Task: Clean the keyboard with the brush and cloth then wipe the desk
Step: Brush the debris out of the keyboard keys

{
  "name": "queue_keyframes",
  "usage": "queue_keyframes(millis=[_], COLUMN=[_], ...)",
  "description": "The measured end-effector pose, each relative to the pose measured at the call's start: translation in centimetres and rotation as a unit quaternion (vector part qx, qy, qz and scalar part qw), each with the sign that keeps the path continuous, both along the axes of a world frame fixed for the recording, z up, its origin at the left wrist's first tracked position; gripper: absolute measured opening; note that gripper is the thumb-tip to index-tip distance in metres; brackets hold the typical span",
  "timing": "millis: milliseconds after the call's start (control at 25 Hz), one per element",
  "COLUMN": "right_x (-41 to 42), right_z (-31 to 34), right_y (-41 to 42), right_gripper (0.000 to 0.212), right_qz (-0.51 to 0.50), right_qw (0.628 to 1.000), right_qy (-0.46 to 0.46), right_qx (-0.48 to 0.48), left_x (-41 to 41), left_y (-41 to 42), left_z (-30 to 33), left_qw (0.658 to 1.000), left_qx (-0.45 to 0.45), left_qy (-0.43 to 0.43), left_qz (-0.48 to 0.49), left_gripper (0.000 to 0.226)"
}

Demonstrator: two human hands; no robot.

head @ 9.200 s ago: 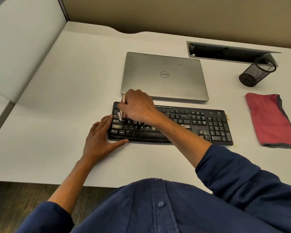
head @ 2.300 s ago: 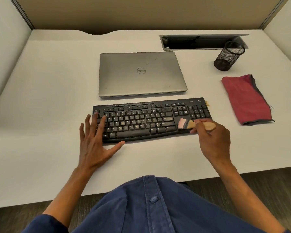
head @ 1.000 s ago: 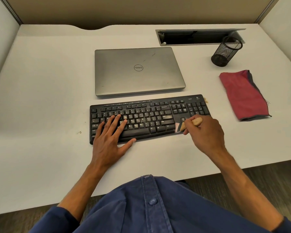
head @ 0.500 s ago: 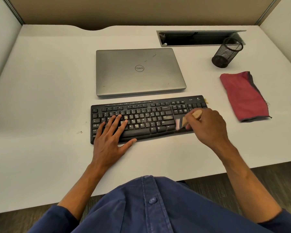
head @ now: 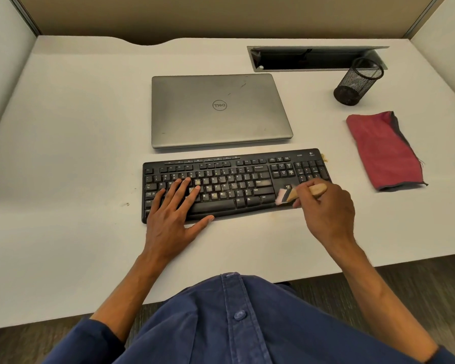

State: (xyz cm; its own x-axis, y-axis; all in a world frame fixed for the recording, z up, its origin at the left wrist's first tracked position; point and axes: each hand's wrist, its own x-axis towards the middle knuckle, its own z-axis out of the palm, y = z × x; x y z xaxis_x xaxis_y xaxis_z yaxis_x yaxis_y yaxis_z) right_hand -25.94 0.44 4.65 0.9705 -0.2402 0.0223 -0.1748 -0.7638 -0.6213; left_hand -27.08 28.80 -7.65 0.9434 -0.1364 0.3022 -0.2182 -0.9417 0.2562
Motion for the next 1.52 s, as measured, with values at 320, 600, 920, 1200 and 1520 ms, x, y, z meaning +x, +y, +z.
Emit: queue_keyframes(millis=[320, 600, 920, 1200, 1520], right_x=[-1.5, -1.9, -1.5, -1.6, -1.8], right_z=[-1.4, -1.7, -1.6, -1.5, -1.6], right_y=[0.1, 0.2, -0.2, 0.0, 0.4], right_gripper=[0.021, 0.024, 0.026, 0.025, 0.024], right_qz=[-0.074, -0.081, -0.056, -0.048, -0.030], right_qw=[0.993, 0.991, 0.996, 0.997, 0.999], right_qy=[-0.023, -0.036, -0.028, -0.016, -0.001], right_qx=[0.087, 0.100, 0.068, 0.062, 0.036], left_x=[0.0, 0.0, 0.0, 0.0, 0.0], left_y=[0.1, 0.1, 0.0, 0.1, 0.2], left_z=[-0.1, 0.0, -0.1, -0.1, -0.1], left_qw=[1.000, 1.000, 1.000, 1.000, 1.000], left_qx=[-0.001, -0.002, -0.002, -0.002, -0.006], left_qy=[0.004, 0.000, 0.001, 0.003, 0.003], left_qz=[-0.002, -0.005, -0.004, -0.005, -0.004], left_gripper=[0.075, 0.075, 0.075, 0.075, 0.075])
